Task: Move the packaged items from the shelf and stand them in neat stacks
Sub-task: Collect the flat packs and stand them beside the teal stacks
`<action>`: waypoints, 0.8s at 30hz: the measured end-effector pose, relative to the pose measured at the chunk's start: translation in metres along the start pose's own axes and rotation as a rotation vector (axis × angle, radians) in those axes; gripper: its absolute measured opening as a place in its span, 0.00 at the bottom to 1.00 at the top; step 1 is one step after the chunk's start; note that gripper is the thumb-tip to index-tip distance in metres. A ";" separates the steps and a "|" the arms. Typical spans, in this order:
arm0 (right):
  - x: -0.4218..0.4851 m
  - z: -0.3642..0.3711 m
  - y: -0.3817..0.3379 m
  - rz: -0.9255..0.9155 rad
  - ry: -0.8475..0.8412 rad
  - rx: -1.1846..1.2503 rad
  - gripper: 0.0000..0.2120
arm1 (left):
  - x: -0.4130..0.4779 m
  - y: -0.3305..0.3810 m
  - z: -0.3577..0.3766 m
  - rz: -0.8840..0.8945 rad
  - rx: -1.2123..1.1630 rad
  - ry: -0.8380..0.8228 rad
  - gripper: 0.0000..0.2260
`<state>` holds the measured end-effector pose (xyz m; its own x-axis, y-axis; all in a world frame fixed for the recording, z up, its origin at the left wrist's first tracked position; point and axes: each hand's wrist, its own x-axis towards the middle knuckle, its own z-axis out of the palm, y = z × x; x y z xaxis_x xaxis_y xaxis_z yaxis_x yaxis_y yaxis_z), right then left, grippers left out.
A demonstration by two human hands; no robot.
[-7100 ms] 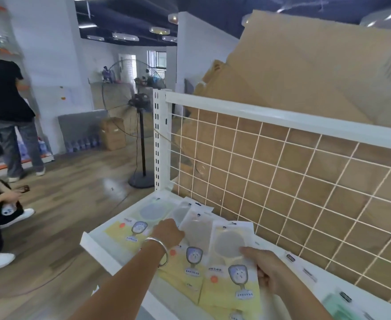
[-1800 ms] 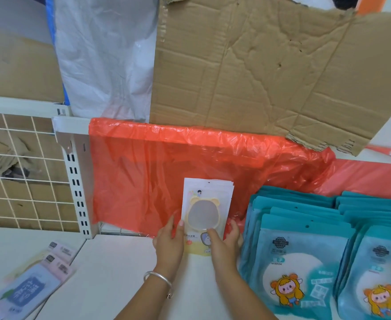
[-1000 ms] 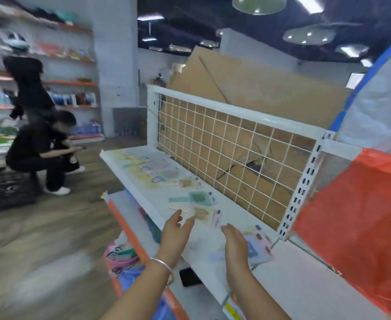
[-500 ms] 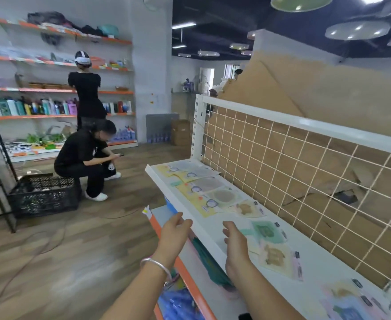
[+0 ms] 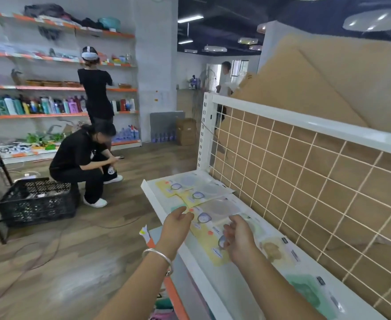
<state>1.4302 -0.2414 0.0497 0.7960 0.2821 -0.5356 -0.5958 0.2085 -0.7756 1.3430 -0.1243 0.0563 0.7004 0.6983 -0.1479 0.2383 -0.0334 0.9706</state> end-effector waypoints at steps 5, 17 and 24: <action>0.046 0.011 -0.003 0.157 0.037 0.087 0.07 | 0.050 -0.001 0.003 -0.030 0.016 -0.029 0.19; 0.124 0.037 -0.018 0.222 0.106 0.168 0.12 | 0.199 0.008 0.022 0.027 0.199 -0.185 0.17; 0.151 0.053 -0.024 0.143 0.149 0.063 0.09 | 0.262 0.011 0.029 0.076 0.448 -0.314 0.14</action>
<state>1.5592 -0.1542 0.0051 0.7070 0.1729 -0.6858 -0.7057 0.2357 -0.6681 1.5488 0.0379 0.0228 0.8775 0.4372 -0.1970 0.3942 -0.4238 0.8155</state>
